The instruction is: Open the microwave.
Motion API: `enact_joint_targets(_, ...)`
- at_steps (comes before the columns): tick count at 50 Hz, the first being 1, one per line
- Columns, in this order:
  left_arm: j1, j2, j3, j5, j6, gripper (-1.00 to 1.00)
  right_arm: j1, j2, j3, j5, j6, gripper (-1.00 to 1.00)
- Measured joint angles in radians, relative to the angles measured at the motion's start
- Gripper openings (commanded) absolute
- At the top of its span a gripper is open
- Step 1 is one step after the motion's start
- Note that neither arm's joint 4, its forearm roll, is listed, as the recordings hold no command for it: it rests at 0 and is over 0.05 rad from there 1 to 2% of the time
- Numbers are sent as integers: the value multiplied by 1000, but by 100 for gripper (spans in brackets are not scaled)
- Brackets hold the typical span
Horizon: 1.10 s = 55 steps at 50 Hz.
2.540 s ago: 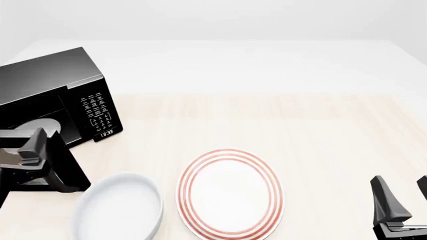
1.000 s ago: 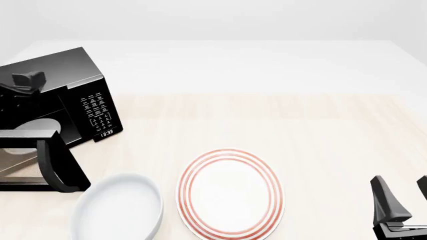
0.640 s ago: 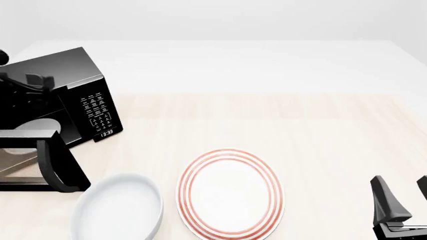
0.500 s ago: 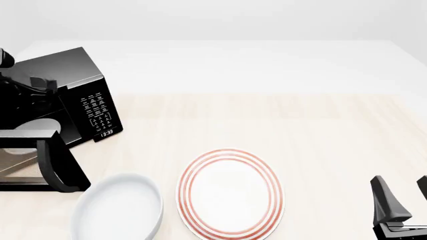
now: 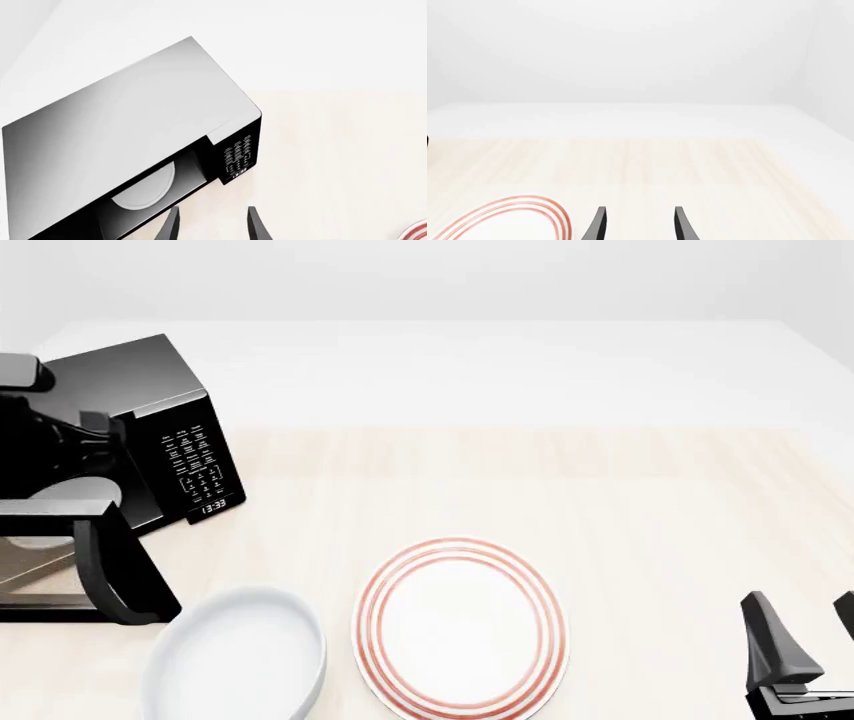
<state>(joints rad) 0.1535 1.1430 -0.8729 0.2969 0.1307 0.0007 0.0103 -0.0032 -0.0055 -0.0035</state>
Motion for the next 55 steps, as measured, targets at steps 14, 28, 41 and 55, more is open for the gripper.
enact_joint_targets(14, 15, 44, 3, -7, -2, 100, 0, 0, 0, 0, 0, 100)
enact_joint_targets(28, 49, 89, 3, -20, 4, 100, 0, 0, 0, 0, 0, 100)
enact_joint_targets(41, 91, 121, 11, -38, 12, 100, 0, 0, 0, 0, 0, 100)
enact_joint_targets(55, 123, 154, 26, -63, 21, 100, 0, 0, 0, 0, 0, 100)
